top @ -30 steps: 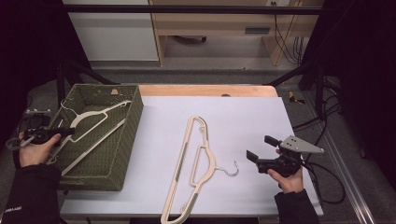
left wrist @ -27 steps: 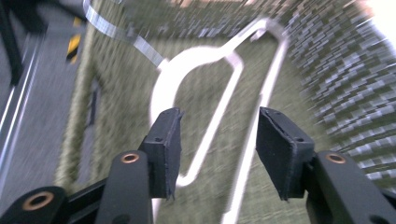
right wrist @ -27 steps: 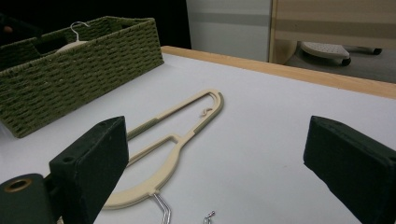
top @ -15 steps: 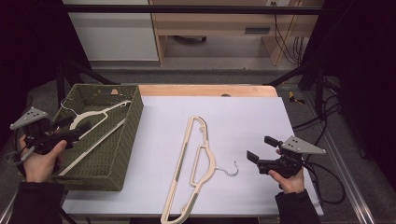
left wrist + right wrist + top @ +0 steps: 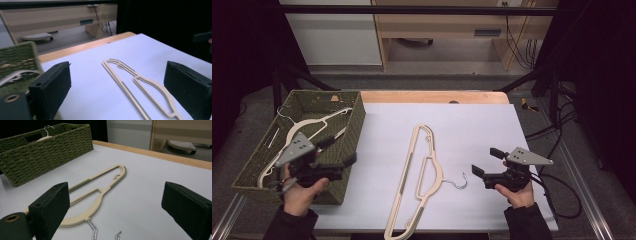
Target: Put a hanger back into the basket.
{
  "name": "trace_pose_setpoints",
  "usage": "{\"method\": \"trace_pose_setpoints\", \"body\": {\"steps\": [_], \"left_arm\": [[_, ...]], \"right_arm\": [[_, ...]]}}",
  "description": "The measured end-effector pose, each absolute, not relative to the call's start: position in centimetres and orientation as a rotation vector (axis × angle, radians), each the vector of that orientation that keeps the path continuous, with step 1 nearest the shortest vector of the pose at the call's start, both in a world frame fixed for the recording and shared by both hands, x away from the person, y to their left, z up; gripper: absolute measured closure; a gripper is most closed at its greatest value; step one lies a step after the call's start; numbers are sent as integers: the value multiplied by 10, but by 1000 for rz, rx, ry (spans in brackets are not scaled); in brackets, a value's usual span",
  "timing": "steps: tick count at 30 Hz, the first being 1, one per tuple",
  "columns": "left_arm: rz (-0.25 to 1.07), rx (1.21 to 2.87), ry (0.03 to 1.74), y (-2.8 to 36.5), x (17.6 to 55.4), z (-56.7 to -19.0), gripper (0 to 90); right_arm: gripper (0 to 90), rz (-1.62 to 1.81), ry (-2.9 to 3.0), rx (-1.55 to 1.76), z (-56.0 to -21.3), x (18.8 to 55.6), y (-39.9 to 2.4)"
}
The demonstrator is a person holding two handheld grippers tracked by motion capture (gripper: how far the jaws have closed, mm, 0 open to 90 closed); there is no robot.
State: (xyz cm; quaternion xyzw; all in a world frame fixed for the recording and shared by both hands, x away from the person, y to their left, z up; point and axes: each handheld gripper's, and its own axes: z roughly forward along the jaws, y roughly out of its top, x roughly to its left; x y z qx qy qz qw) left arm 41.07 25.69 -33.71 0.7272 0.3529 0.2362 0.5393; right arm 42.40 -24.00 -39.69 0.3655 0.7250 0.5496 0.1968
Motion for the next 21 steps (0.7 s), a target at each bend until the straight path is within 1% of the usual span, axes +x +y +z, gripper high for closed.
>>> {"method": "trace_pose_setpoints", "body": {"steps": [4,9,11,14,15,19,20,21], "left_arm": [[497,1770,813,231,410,-351,69],[464,1829,779,208,406,-370,70],[443,1843,775,203,403,-378,71],[427,1863,767,197,400,-388,73],[426,1868,765,196,399,-391,77],[391,1891,781,193,401,-403,77],[387,1903,782,192,401,-406,77],[384,1907,783,191,401,-409,76]], "right_arm": [[99,1543,2046,1012,-398,424,-238],[132,1519,2085,1008,-403,425,-232],[173,1511,2101,998,-407,425,-227],[192,1509,2119,999,-412,426,-222],[221,1486,2148,994,-417,428,-217],[255,1466,2195,983,-425,429,-210],[294,1459,2233,974,-430,430,-205],[308,1452,2243,975,-432,430,-203]]}}
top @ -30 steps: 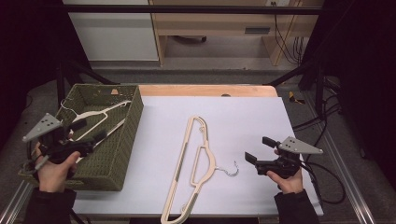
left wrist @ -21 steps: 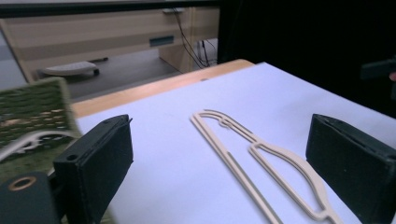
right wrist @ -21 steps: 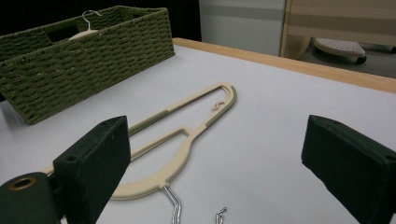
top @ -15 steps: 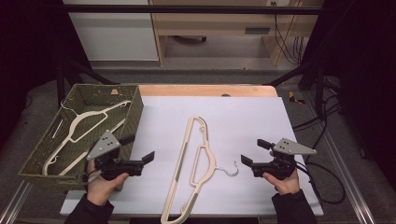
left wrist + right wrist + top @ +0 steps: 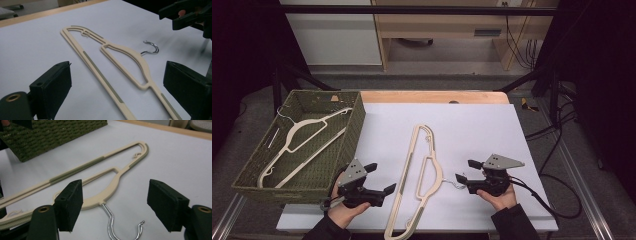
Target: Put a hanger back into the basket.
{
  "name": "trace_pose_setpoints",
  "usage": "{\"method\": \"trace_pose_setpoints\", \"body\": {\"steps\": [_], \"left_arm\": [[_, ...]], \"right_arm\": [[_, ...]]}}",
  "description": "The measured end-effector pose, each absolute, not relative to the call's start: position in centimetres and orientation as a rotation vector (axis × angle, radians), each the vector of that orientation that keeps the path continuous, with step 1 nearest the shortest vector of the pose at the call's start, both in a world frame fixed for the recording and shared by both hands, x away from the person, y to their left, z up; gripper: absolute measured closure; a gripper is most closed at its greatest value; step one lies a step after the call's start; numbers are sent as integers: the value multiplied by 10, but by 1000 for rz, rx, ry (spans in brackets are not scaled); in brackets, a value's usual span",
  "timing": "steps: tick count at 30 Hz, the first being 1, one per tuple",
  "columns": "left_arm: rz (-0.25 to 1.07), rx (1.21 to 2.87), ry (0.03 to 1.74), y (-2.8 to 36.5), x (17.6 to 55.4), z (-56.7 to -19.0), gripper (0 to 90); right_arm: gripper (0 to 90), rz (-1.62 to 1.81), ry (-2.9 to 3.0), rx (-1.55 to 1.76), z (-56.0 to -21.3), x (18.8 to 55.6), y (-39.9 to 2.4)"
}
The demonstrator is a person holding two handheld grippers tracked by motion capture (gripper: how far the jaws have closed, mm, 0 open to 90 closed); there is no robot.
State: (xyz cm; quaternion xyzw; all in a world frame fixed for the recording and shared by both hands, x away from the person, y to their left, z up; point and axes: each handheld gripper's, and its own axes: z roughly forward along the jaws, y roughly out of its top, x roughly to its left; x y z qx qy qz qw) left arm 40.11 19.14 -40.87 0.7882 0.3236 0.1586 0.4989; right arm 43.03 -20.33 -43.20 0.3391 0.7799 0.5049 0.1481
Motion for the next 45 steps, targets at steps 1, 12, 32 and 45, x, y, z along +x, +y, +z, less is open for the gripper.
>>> {"method": "trace_pose_setpoints", "body": {"steps": [1,12,32,45], "left_arm": [[377,1918,784,191,402,-411,76],[364,1950,782,186,404,-420,71],[338,1976,789,183,408,-426,71],[341,1986,784,180,409,-426,74]], "right_arm": [[308,1452,2243,975,-432,430,-203],[542,1327,2396,963,-463,445,-183],[840,1253,2545,871,-489,464,-174],[876,1285,2541,800,-478,461,-173]]}}
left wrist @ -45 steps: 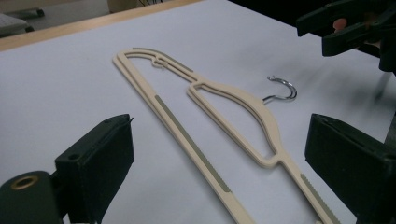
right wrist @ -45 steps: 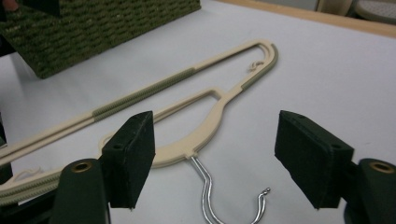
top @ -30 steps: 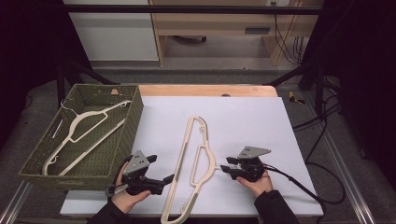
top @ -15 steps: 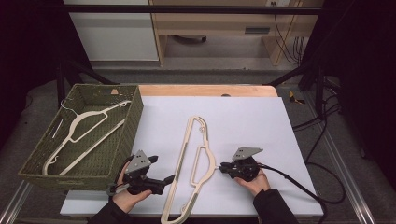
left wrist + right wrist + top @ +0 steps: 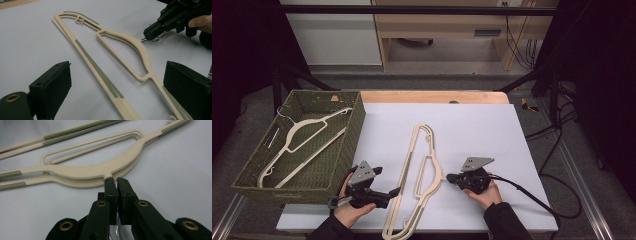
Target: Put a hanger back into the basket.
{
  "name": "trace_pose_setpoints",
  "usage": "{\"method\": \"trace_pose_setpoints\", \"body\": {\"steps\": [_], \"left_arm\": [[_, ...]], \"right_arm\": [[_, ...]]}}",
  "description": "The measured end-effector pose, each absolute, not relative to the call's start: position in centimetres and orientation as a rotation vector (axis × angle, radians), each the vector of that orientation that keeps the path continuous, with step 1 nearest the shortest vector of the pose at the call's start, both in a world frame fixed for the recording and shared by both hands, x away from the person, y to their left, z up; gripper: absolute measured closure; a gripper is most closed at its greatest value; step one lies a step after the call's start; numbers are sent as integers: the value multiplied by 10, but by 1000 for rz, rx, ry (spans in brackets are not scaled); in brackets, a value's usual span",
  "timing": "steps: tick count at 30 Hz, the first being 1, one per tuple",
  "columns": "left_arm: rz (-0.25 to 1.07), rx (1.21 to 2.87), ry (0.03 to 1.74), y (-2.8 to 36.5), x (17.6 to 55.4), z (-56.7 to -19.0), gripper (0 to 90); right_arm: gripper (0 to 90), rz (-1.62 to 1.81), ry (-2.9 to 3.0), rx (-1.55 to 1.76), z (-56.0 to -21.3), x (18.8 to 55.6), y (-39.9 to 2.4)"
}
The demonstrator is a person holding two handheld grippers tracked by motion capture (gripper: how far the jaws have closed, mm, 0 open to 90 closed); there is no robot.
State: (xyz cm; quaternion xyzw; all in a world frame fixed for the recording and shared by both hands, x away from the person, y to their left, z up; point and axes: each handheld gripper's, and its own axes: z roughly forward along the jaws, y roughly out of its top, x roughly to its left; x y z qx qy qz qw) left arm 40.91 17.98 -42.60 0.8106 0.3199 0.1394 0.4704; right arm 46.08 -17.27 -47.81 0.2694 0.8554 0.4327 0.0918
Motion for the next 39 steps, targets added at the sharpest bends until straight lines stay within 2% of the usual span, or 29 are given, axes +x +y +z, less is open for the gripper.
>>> {"method": "trace_pose_setpoints", "body": {"steps": [12,21,25,26,29,35,36,39], "left_arm": [[330,2030,756,153,412,-419,90],[287,2144,725,108,425,-425,131],[267,2182,711,88,429,-432,184],[268,2194,702,84,430,-434,235],[256,2228,704,74,435,-439,264],[200,2271,716,62,443,-449,374],[199,2273,713,60,443,-449,423],[194,2292,707,56,442,-451,462]], "right_arm": [[889,1277,2577,791,-456,452,-167],[891,1272,2581,803,-447,447,-167],[891,1271,2571,792,-443,444,-167],[891,1278,2567,789,-441,444,-167],[891,1276,2566,779,-441,444,-167],[891,1263,2565,780,-439,442,-166],[891,1255,2567,780,-439,442,-166],[891,1256,2566,789,-439,442,-166]]}}
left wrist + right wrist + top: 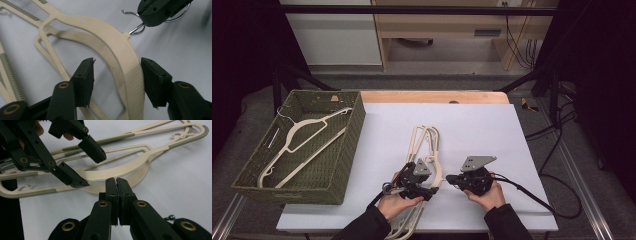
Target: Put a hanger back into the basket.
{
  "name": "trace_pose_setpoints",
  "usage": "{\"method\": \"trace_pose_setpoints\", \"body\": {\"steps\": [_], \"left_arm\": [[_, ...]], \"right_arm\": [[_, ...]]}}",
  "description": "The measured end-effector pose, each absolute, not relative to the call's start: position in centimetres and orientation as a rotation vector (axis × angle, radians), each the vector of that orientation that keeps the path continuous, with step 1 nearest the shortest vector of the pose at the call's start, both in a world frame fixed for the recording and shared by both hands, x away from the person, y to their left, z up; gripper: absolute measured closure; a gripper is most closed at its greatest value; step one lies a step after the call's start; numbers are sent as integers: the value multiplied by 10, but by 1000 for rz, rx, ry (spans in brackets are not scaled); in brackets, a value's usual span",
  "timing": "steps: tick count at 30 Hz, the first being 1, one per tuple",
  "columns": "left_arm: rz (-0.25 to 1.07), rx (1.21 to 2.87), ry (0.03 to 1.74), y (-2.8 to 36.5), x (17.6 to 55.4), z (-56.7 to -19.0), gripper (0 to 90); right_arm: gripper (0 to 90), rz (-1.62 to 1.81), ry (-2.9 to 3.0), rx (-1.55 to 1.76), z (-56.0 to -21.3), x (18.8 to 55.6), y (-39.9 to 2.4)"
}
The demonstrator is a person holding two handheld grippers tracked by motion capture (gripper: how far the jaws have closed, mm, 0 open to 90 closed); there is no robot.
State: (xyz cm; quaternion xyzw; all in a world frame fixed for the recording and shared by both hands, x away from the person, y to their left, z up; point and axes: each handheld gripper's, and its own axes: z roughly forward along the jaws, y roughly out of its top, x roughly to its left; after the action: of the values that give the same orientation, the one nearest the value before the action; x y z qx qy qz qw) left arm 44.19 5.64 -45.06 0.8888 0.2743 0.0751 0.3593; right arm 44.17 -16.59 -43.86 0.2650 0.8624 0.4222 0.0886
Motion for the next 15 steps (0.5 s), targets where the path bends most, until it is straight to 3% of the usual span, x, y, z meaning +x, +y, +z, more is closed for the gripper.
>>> {"method": "trace_pose_setpoints", "body": {"steps": [11,12,15], "left_arm": [[117,2334,746,45,443,-459,635],[105,2336,748,44,443,-458,686],[110,2341,764,43,441,-456,706]], "right_arm": [[891,1242,2565,787,-437,440,-166],[890,1239,2563,787,-437,440,-165],[888,1245,2559,785,-436,440,-165]]}}
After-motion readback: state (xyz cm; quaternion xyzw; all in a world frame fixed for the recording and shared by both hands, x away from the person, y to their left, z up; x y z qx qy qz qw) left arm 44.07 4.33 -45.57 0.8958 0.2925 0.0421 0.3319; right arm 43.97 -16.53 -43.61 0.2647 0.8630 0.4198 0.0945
